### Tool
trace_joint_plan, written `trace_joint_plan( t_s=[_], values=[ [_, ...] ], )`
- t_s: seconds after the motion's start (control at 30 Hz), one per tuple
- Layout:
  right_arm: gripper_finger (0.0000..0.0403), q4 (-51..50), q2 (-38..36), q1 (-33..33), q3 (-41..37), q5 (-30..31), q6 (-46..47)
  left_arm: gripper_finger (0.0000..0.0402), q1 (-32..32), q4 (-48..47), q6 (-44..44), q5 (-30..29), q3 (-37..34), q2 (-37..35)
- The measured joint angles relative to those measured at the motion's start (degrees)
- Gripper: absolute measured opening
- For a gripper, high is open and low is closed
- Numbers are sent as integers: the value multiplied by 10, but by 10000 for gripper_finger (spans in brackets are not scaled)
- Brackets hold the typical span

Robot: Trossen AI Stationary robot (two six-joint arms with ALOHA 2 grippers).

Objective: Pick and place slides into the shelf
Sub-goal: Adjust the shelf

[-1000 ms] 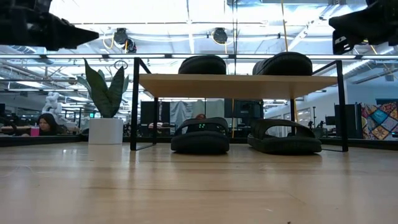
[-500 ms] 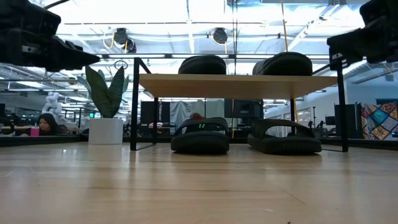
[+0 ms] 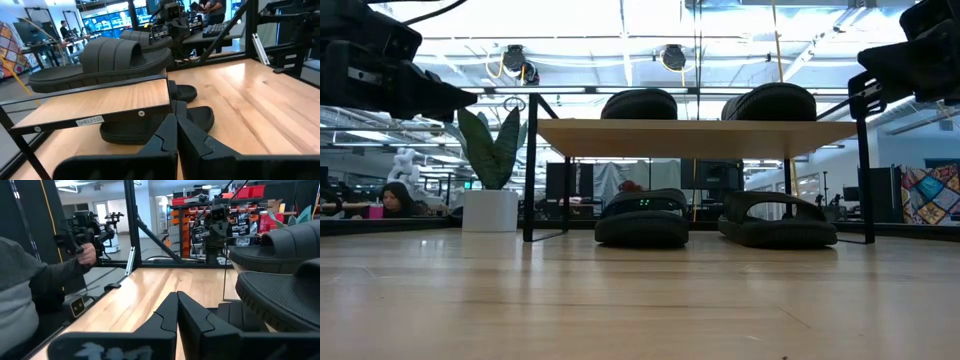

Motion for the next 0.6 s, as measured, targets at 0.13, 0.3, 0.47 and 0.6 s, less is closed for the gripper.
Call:
trace_joint_plan(
  t_s=[0.13, 0.3, 0.47, 0.6],
  values=[
    [0, -3, 0, 0, 0, -4, 24, 0, 0, 0, -3, 8, 0, 0],
    [0, -5, 0, 0, 0, -56, 49, 0, 0, 0, -5, 13, 0, 2],
    [0, -20, 0, 0, 0, -42, 52, 0, 0, 0, 3, 11, 0, 23],
    [0, -27, 0, 0, 0, -42, 43, 0, 0, 0, 5, 9, 0, 27]
  ],
)
